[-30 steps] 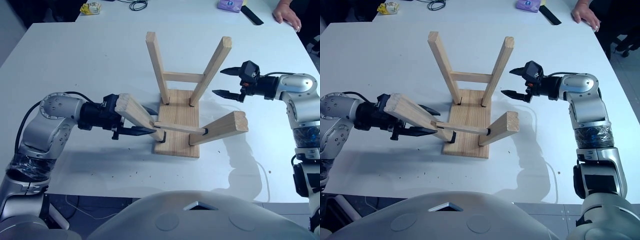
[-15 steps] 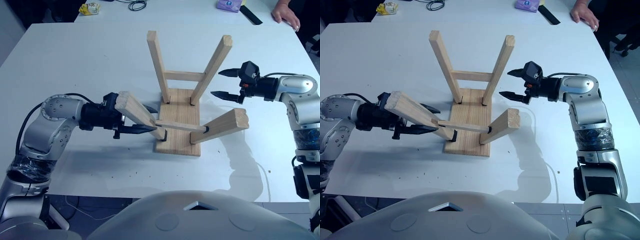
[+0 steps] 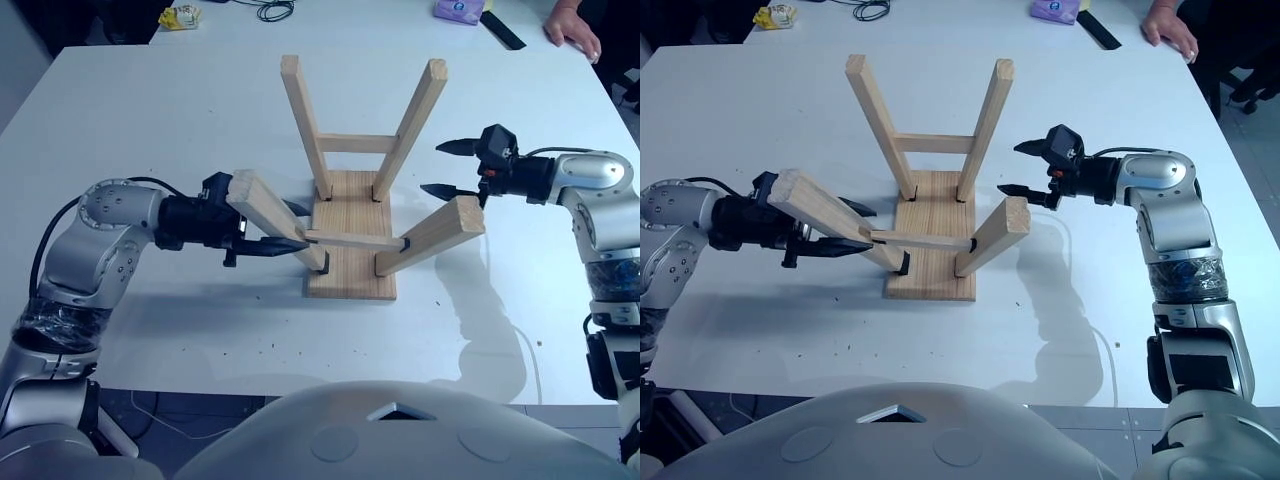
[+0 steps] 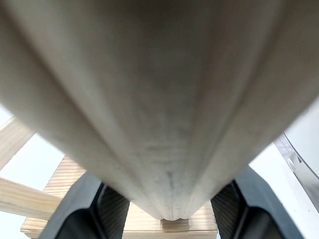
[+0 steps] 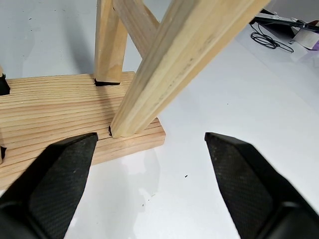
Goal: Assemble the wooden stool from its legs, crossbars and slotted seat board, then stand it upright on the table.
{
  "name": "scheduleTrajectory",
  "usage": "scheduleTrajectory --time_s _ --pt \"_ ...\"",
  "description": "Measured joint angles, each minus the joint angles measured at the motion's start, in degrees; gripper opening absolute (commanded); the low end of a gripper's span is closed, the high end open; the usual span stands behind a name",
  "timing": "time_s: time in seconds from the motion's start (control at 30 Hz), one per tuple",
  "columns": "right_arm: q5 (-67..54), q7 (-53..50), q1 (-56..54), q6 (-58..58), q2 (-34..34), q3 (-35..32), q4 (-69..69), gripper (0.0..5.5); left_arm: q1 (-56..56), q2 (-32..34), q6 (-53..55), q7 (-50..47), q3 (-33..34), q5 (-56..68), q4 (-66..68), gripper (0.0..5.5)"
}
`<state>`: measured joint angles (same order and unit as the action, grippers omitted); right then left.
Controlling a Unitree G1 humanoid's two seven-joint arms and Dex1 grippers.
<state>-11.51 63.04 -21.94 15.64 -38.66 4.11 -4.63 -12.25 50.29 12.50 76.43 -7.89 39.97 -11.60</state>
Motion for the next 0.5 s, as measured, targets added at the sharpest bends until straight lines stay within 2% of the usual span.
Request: scheduleTrajectory --time_s 0.5 --pt "0.01 -2.44 5.41 0.97 0.47 0.35 5.52 3.95 -2.71 0.03 -1.23 0.92 -2.69 -0.01 2.27 2.04"
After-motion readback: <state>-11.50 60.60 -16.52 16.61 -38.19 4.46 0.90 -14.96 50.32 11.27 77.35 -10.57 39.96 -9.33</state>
